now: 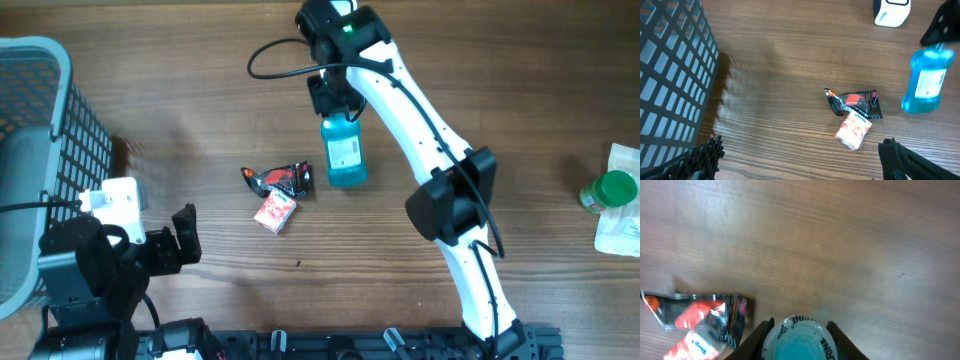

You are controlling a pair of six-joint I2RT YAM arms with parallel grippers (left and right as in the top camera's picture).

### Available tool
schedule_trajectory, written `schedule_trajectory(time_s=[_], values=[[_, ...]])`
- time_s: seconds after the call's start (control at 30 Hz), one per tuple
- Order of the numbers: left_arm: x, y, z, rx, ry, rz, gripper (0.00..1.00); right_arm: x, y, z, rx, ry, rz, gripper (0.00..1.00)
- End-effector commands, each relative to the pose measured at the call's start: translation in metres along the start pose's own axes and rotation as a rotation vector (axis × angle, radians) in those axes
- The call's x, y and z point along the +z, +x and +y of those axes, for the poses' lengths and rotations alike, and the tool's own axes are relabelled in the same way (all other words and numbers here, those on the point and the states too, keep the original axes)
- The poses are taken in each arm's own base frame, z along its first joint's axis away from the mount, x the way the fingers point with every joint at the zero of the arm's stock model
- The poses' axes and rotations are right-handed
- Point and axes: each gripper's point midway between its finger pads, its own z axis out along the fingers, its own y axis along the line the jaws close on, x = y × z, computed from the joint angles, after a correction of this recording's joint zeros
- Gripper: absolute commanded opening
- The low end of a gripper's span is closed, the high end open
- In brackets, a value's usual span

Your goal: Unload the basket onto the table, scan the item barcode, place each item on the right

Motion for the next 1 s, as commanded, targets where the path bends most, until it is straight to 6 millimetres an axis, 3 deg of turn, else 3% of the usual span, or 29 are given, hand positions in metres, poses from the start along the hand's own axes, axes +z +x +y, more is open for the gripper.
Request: schedule_trajectory(time_s=[0.0,0.07,0.17,0.37,0.6,0.8,0.93,0.97], values=[[0.0,0.0,-0.002,-0.005,0.01,-0.003,1.0,-0.047,-0.031,-0.011,0.033,0.048,-0.197,0.16],[0.0,0.0,-0.002,-0.005,0.01,-0.003,1.0,-0.049,-0.046,-0.007,0.039,0.03,-0.26,0.07],[0.0,0.0,-0.002,-0.005,0.01,-0.003,1.0,-0.057,-0.069,0.001,0.063,-0.002,-0.358,0.05],[0.0,0.0,-0.002,-0.005,0.01,-0.003,1.0,-0.061,-0.067,-0.001,0.168,0.088,-0.393,0.05],[0.0,0.0,-0.002,-0.005,0.01,-0.003,1.0,-0.077,-0.076,0.021,0.211,0.23,-0.559,0.05],[0.0,0.0,-0.002,-0.005,0.01,-0.003,1.0,-0.073,-0.046,0.012,0.178,0.282,-0.443,0.05],[0.0,0.0,-0.002,-0.005,0.01,-0.003,1.0,-0.105,-0.025,0.009,0.157,0.281,-0.432,0.05],[0.0,0.0,-0.002,-0.005,0.01,-0.003,1.0,-0.124,-0.018,0.011,0.152,0.268,-0.448,0.04]])
